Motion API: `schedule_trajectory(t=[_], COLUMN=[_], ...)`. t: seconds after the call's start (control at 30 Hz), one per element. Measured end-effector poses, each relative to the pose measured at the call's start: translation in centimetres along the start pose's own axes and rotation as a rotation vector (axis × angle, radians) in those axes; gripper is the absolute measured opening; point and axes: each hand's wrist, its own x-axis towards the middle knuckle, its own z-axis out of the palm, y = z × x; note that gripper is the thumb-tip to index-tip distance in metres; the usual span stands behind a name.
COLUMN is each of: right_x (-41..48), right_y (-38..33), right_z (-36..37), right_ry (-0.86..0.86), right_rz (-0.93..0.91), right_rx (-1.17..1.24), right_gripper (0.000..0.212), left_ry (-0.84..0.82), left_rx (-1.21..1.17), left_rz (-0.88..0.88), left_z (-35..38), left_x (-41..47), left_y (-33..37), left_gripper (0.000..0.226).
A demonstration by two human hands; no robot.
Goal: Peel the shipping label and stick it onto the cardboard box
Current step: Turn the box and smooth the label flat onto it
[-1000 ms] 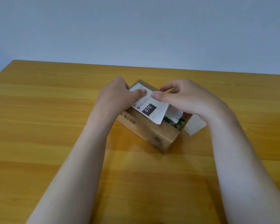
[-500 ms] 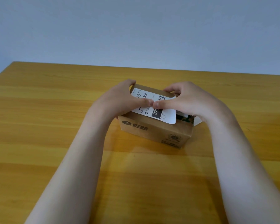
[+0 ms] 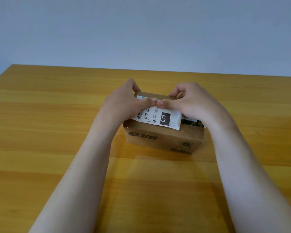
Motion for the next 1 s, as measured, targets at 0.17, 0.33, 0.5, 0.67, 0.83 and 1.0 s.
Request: schedule_trajectory(t=[0.17, 0.33, 0.5, 0.67, 0.83, 1.0], right_x=[-0.1, -0.2, -0.8, -1.6, -2.3, -2.5], right_y=[-0.1, -0.4, -1.2, -1.3, -1.8, -2.1], right_z=[-0.1, 0.1, -0.4, -1.4, -1.7, -1.6], right_ry=[-0.011, 0.008, 0.012, -0.053, -0.152, -0.180], right_rz=[0.017, 0.028, 0.008, 0.101, 0.171, 0.113], right_rx=[0.027, 0.045, 0.073, -0.220, -0.274, -0.286], right_gripper=[0.048, 0.041, 0.035, 0.082, 0.104, 0.108], left_ry=[0.014, 0.071, 0.105, 0.176, -0.021, -0.175], left_rx=[-0.006, -0.030, -0.011, -0.032, -0.134, -0.098], left_rz=[-0.040, -0.065, -0.026, 0.007, 0.047, 0.081], left_z=[0.0, 0.2, 0.4, -0.2, -0.8, -1.0], left_x=[-0.3, -0.2, 0.0, 0.1, -0.9, -1.5], left_y=[0.4, 0.6, 0.4, 0.1, 1.0, 1.4], left_gripper=[0.050, 0.044, 0.034, 0.030, 0.028, 0.050])
